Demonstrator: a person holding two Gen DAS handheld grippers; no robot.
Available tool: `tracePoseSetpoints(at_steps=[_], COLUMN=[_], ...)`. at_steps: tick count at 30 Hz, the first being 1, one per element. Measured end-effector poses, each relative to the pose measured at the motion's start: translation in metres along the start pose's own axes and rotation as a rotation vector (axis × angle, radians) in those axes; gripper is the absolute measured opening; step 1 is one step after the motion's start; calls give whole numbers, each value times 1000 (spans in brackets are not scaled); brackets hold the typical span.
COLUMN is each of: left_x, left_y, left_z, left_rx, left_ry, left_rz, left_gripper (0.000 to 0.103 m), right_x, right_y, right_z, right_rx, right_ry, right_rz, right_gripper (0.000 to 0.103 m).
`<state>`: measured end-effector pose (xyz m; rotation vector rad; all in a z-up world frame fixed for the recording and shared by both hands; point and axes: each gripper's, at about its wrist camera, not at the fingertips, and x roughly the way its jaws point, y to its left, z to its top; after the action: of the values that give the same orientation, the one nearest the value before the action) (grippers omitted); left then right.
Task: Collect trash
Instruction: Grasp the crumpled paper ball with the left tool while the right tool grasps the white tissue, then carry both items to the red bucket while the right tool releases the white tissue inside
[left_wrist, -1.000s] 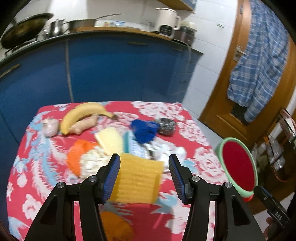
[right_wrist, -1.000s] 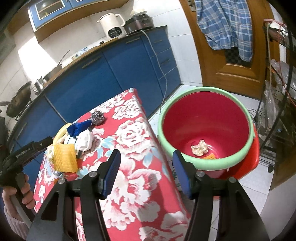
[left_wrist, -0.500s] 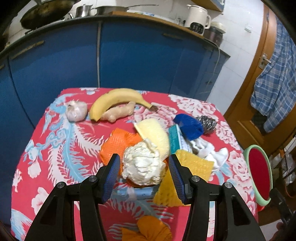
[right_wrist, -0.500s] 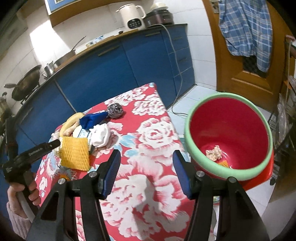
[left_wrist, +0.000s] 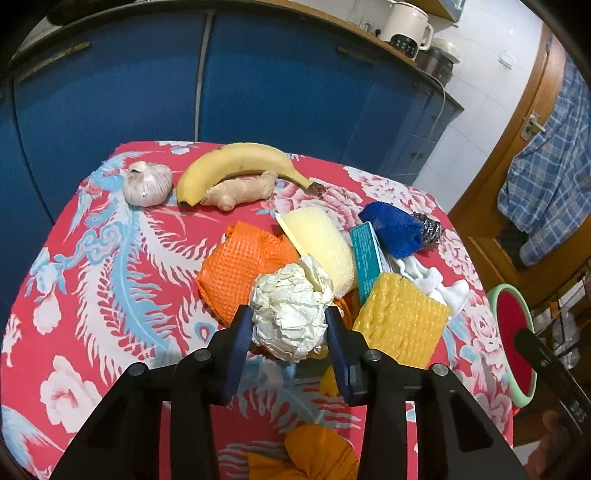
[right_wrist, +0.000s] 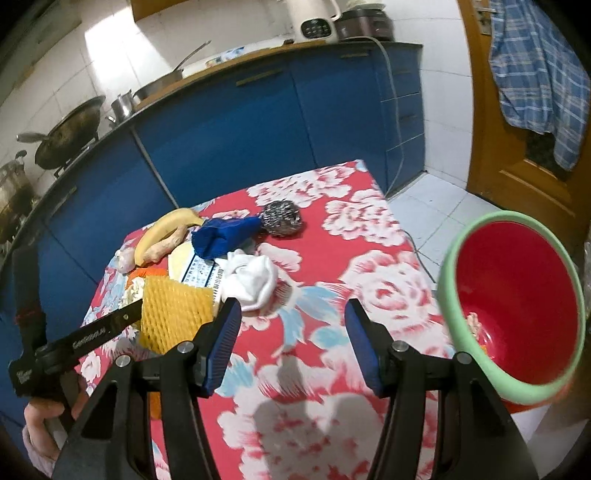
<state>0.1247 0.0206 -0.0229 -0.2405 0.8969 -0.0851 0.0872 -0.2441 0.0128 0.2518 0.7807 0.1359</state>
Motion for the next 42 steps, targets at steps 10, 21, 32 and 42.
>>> tracePoseSetpoints(at_steps=[10, 21, 32, 42], left_x=[-11, -40, -53, -72], left_y=[3, 0, 0, -11], left_z=[-3, 1, 1, 1], left_rx=[-8, 6, 5, 34], left_ry=[-18, -89, -115, -154], left_rz=[-60, -78, -67, -86], left_gripper=[38, 38, 38, 38], right_x=[43, 78, 67, 16], right_y=[23, 24, 31, 22], right_z=[12, 17, 14, 16], right_rx=[-42, -16, -45, -38], right_ry=[53, 122, 115, 9], right_rz=[11, 46, 103, 105], right_gripper=[60, 39, 9, 8])
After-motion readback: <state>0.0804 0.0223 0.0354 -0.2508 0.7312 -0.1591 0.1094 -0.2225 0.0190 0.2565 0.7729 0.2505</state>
